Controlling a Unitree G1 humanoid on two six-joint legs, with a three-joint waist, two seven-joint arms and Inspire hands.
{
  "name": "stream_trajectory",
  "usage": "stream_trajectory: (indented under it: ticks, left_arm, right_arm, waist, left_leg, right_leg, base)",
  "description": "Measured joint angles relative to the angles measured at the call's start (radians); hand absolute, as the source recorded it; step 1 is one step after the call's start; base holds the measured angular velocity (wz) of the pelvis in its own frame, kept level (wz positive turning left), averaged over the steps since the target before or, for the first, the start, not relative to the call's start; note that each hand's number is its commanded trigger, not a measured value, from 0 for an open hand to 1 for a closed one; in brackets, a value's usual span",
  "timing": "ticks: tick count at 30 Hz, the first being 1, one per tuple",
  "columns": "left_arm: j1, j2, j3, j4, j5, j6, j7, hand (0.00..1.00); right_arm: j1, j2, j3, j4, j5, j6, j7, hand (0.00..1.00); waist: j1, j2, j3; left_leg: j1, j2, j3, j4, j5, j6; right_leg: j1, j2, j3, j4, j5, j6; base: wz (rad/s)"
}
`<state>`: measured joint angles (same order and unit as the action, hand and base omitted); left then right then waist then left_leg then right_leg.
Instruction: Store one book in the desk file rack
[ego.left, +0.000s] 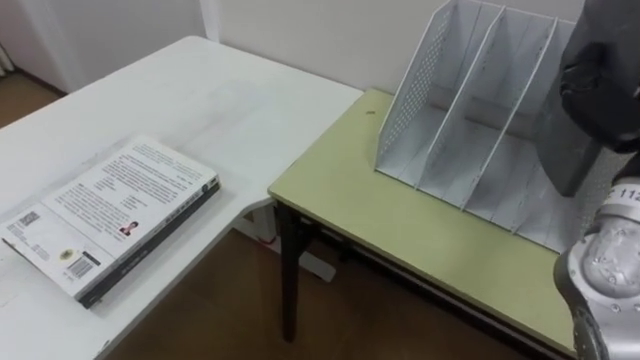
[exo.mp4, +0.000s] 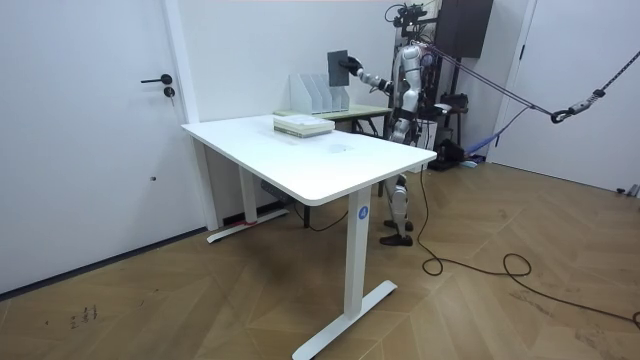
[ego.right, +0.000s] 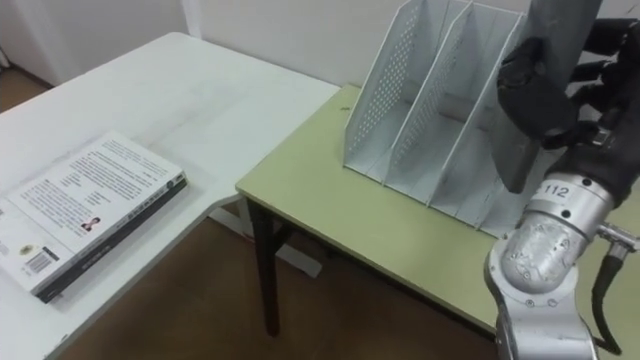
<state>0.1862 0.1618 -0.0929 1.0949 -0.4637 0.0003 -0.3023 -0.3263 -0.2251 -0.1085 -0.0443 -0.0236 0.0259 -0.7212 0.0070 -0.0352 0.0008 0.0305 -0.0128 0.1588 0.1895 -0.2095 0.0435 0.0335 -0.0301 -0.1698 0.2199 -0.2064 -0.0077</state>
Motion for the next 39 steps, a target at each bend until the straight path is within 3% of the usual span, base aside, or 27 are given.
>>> stream_trajectory:
  ticks: [3,13,18,27,30,39]
  left_arm:
    - [-0.001,0.000,0.000,-0.005,0.000,0.003,0.006,0.00]
    - [-0.001,0.007,0.002,-0.002,-0.001,0.015,0.007,0.00]
    - [-0.001,0.011,0.008,-0.006,-0.001,0.027,0.010,0.00]
    - [-0.001,0.019,0.012,-0.009,-0.005,0.047,0.010,0.00]
    - [-0.001,0.020,0.013,-0.010,-0.005,0.051,0.010,0.00]
    - [-0.001,0.022,0.011,-0.019,-0.005,0.064,0.009,0.00]
  right_arm:
    - [-0.040,-0.010,-0.001,0.020,0.018,0.019,-0.021,1.00]
    - [-0.137,-0.061,-0.008,0.118,0.018,0.023,-0.068,1.00]
    - [-0.146,-0.096,-0.011,0.171,0.019,0.064,-0.072,1.00]
    - [-0.213,-0.114,-0.015,0.256,0.091,0.111,-0.065,1.00]
    - [-0.262,-0.128,-0.025,0.325,0.120,0.125,-0.061,1.00]
    - [-0.274,-0.129,-0.033,0.403,0.151,0.129,-0.061,1.00]
  waist:
    - [0.004,-0.007,-0.0009]
    - [0.005,-0.016,-0.0019]
    - [0.012,-0.025,-0.0035]
    - [0.013,-0.043,-0.0121]
    - [0.014,-0.044,-0.0118]
    - [0.017,-0.040,-0.0109]
  left_leg:
    - [-0.001,0.000,-0.008,0.000,0.001,-0.001]
    - [-0.003,-0.001,-0.029,0.010,0.002,-0.002]
    - [-0.003,-0.001,-0.037,0.017,0.002,-0.003]
    - [-0.007,-0.002,-0.055,0.017,0.009,-0.002]
    - [-0.012,-0.003,-0.057,0.017,0.011,0.000]
    - [-0.018,-0.012,-0.067,0.017,0.011,0.000]
  right_leg:
    - [0.000,0.001,0.000,0.000,0.000,0.000]
    - [0.011,-0.002,-0.041,-0.002,0.000,0.000]
    - [0.017,-0.004,-0.066,-0.002,0.001,-0.002]
    - [0.022,-0.010,-0.107,0.000,0.002,-0.003]
    - [0.020,-0.012,-0.110,0.000,0.002,-0.003]
    - [0.019,-0.013,-0.114,-0.001,0.002,-0.003]
  base:
    - [0.03]
    - [0.04]
    - [0.04]
    - [0.05]
    - [0.07]
    - [0.01]
